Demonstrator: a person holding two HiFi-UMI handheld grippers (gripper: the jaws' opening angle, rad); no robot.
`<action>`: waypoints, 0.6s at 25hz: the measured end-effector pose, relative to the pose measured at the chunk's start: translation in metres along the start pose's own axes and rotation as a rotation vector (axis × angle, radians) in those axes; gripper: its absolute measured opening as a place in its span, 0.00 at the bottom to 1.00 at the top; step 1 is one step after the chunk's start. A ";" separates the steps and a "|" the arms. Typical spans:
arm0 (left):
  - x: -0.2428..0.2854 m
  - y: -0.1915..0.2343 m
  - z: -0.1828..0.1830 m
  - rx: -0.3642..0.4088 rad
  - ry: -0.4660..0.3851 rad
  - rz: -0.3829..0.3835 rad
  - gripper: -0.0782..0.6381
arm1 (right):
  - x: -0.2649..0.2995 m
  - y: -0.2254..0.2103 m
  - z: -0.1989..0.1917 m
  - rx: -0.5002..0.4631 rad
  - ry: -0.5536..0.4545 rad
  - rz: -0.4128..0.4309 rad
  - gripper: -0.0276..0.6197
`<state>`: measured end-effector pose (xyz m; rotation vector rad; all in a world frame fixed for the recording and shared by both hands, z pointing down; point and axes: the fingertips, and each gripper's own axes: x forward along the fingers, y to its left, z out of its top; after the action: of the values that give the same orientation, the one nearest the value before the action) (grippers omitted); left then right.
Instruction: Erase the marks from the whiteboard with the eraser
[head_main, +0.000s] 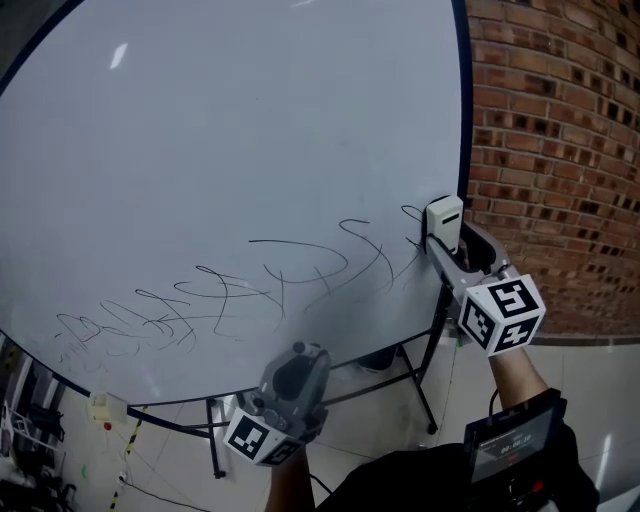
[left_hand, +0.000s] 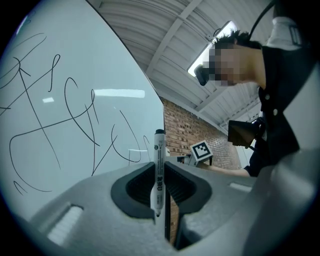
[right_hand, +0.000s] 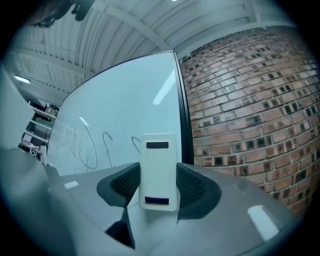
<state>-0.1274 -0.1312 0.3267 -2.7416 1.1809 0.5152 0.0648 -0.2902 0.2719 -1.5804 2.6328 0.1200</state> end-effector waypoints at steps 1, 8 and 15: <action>0.000 0.000 0.002 -0.002 -0.005 0.001 0.19 | 0.001 -0.001 0.017 -0.002 -0.024 0.004 0.40; -0.003 -0.001 0.003 -0.009 -0.011 0.007 0.19 | 0.004 -0.002 0.078 -0.058 -0.123 -0.003 0.40; -0.005 0.001 -0.002 -0.005 0.006 0.009 0.19 | 0.000 0.003 0.003 -0.069 -0.010 -0.035 0.40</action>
<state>-0.1308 -0.1288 0.3302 -2.7451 1.1960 0.5126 0.0620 -0.2880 0.2689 -1.6416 2.6193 0.2181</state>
